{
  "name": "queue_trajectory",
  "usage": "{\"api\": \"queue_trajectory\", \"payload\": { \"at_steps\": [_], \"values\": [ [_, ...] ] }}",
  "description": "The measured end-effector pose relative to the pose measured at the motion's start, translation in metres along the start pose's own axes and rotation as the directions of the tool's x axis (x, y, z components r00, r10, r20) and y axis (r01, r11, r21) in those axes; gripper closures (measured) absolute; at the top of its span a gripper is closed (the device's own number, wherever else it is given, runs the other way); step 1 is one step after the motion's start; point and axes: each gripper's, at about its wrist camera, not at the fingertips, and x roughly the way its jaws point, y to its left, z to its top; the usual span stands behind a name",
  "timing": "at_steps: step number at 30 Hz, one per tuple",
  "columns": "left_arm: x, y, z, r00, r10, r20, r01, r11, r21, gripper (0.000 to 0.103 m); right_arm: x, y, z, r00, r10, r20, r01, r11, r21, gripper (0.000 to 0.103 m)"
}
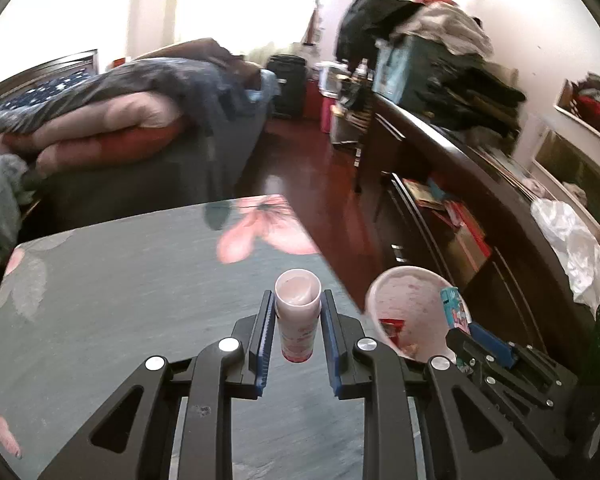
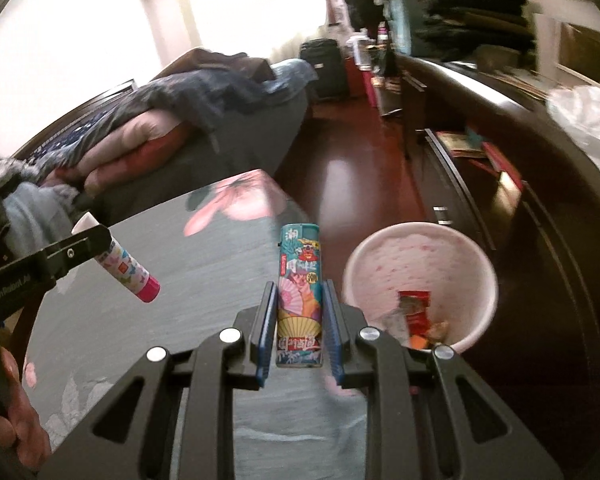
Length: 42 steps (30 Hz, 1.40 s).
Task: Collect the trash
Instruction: 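Carry glue stick and tube over the wastebasket and open both grippers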
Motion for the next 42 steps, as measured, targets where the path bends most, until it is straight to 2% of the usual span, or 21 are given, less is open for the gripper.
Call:
{"api": "queue_trajectory", "payload": {
  "at_steps": [9, 17, 27, 35, 42],
  "values": [
    [0.034, -0.067, 0.011, 0.992, -0.123, -0.016, 0.124, 0.986, 0.11, 0.08, 0.005, -0.066, 0.001, 0.996, -0.09, 0.007, 0.089, 0.992, 0.094, 0.079],
    [0.062, -0.111, 0.014, 0.979, -0.194, -0.054, 0.201, 0.963, 0.181, 0.08, 0.012, -0.106, -0.002, 0.989, -0.147, 0.001, 0.144, 0.976, 0.162, 0.079],
    [0.093, -0.144, 0.017, 0.975, -0.211, -0.074, 0.223, 0.945, 0.239, 0.08, 0.029, -0.136, -0.001, 0.983, -0.185, -0.01, 0.183, 0.963, 0.196, 0.079],
    [0.132, -0.155, 0.013, 0.966, -0.219, -0.137, 0.247, 0.939, 0.239, 0.08, 0.06, -0.15, 0.004, 0.98, -0.195, -0.036, 0.199, 0.96, 0.199, 0.079],
    [0.17, -0.162, 0.008, 0.948, -0.221, -0.23, 0.274, 0.933, 0.234, 0.08, 0.068, -0.158, 0.0, 0.98, -0.195, -0.049, 0.201, 0.955, 0.219, 0.077]
  ]
}}
